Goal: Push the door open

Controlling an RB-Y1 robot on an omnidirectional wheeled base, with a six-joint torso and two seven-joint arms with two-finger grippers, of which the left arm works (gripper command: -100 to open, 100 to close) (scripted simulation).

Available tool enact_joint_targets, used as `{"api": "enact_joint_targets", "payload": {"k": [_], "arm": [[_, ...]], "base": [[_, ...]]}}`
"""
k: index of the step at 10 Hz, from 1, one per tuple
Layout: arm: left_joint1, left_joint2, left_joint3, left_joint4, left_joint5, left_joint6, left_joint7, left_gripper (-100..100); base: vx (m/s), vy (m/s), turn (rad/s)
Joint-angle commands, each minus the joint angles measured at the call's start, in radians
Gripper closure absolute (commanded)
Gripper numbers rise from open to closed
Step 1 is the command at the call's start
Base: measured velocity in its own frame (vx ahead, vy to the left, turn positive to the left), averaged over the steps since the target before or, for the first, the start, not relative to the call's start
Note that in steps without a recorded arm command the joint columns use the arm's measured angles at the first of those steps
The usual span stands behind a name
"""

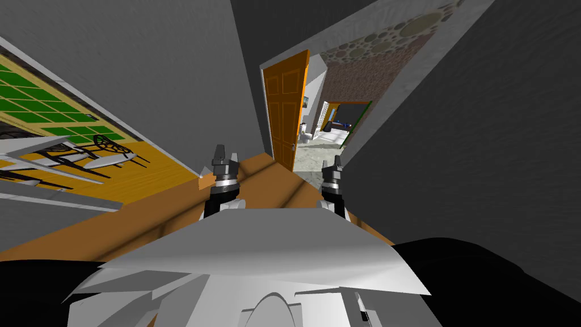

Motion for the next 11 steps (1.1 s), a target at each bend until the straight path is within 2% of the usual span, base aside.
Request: {"api": "enact_joint_targets", "payload": {"k": [1, 5, 9, 11], "arm": [[-0.013, 0.016, -0.004, 0.035, -0.003, -0.008, 0.006, -100], [-0.044, 0.046, -0.013, 0.12, -0.011, -0.027, 0.019, -100], [-0.071, 0.066, -0.02, 0.192, -0.018, -0.044, 0.03, -100], [-0.089, 0.078, -0.026, 0.242, -0.023, -0.055, 0.038, -100]], "base": [[0.09, 0.006, -0.064], [0.163, 0.008, -0.056], [0.133, 0.019, -0.047], [0.113, 0.02, -0.065]]}}
